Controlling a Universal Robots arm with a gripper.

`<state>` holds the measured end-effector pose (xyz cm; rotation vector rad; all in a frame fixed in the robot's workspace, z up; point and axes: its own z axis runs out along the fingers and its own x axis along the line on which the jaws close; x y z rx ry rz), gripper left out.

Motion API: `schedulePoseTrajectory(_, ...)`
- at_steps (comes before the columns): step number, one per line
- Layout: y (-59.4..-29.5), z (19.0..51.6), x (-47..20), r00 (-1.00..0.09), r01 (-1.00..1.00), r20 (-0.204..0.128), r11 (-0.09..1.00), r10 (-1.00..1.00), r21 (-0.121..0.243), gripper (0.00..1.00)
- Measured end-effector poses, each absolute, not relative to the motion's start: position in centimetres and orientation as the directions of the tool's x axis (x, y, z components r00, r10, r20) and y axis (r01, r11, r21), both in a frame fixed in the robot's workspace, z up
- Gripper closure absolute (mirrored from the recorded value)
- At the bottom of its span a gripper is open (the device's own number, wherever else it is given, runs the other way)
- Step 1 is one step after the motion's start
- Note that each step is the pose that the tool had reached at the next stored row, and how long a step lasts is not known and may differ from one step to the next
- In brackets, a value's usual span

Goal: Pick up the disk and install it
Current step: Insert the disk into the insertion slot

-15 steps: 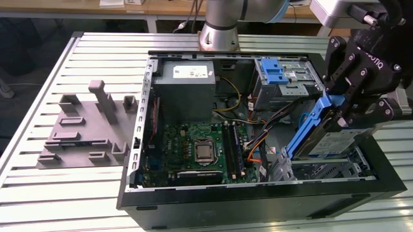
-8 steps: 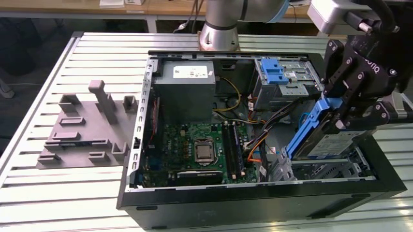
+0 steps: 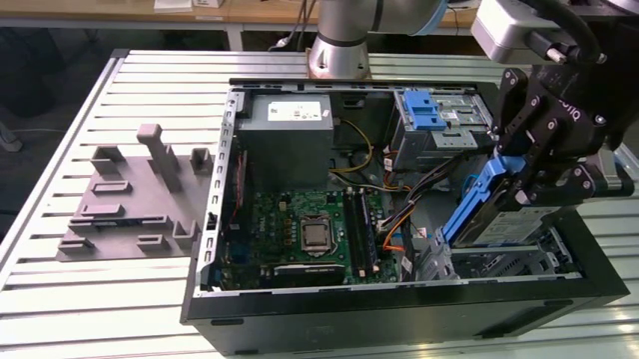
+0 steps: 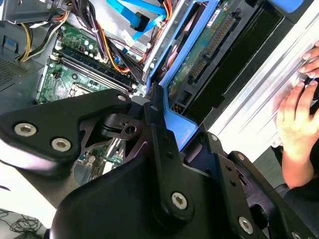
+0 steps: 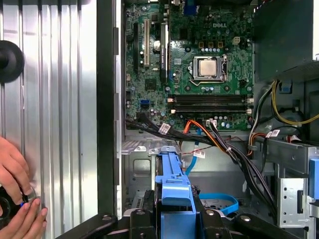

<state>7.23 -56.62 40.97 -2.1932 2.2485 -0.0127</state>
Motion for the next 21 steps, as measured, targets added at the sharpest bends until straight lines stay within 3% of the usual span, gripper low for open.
schedulePoseTrajectory(21, -56.6, 39.5, 7.2, -0.025, -1.000, 0.005, 0.025, -1.000, -0.006, 0.64)
